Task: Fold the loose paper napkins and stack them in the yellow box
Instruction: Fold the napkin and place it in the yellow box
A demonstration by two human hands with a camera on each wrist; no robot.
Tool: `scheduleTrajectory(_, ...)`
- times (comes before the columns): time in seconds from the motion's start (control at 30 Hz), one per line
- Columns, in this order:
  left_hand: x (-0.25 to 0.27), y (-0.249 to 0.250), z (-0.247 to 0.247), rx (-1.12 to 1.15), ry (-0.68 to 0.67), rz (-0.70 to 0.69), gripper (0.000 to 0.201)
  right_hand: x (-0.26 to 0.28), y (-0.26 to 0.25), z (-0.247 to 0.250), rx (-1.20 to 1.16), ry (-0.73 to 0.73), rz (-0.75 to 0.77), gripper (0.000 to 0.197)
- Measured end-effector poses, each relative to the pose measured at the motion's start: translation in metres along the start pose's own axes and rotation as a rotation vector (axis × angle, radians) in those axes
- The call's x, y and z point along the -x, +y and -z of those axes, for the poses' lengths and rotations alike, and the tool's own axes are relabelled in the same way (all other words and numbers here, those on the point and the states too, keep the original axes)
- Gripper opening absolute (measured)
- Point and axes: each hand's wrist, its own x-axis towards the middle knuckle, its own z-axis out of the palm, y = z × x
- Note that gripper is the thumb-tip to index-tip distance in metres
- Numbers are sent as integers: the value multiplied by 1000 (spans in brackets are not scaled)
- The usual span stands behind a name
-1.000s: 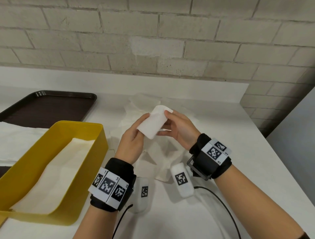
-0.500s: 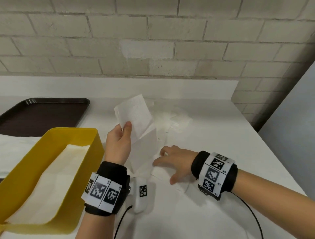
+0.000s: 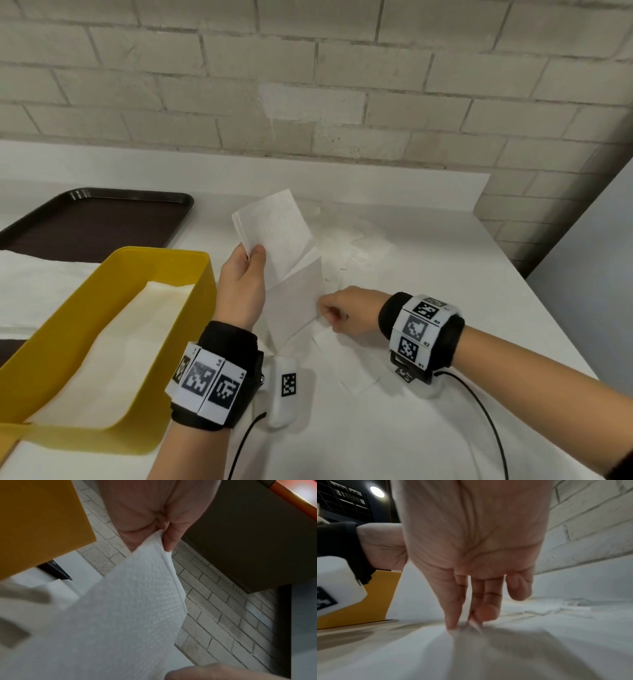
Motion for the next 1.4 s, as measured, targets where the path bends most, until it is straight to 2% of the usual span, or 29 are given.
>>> scheduleTrajectory(0.03, 0, 0, 1, -6, -5, -19, 17, 1, 2, 1, 13, -2, -10, 30)
scheduleTrajectory(0.13, -1, -3, 2, -1, -12, -103, 48, 4, 7, -1, 24, -82, -39, 21)
scheduleTrajectory(0.23, -2, -5, 2, -79, 19, -218, 63, 8, 12, -7, -6, -86, -69, 20)
scheduleTrajectory(0.3, -3, -6, 2, -87, 12, -261, 67, 10, 15, -8, -16, -82, -68, 11)
scheduleTrajectory(0.4, -4, -6, 2, -72, -3, -296, 65, 13, 17, -11, -12, -88, -37, 7)
scheduleTrajectory(0.47, -3, -7, 3, -57, -33, -311, 56, 16, 17, -8, -25, -62, -11, 16)
scheduleTrajectory(0.53, -1, -7, 5, -98, -62, -318, 45, 22, 19, 2, -72, 2, 8, 23)
scheduleTrajectory(0.6, 0, -9, 7, -141, -63, -307, 41, 31, 21, 21, -179, 136, 48, 20)
scheduleTrajectory(0.73, 2, -10, 9, -137, -40, -254, 50, 57, 12, 60, -536, 475, 146, 22)
scheduleTrajectory(0.87, 5, -2, 5, -79, -16, -223, 51, 80, -8, 82, -651, 687, 244, 18)
scheduleTrajectory(1.0, 6, 1, 2, 22, -34, -168, 49, 79, -22, 81, -808, 785, 317, 12)
scheduleTrajectory(1.07, 7, 0, 2, 37, -44, -144, 46, 73, -23, 78, -869, 804, 305, 12)
scheduleTrajectory(1.23, 13, 10, -3, 127, -50, -155, 30, 46, -25, 62, -935, 831, 159, 20)
scheduleTrajectory(1.4, 19, 21, -7, 170, -54, -225, 27, 24, -35, 47, -908, 919, 9, 24)
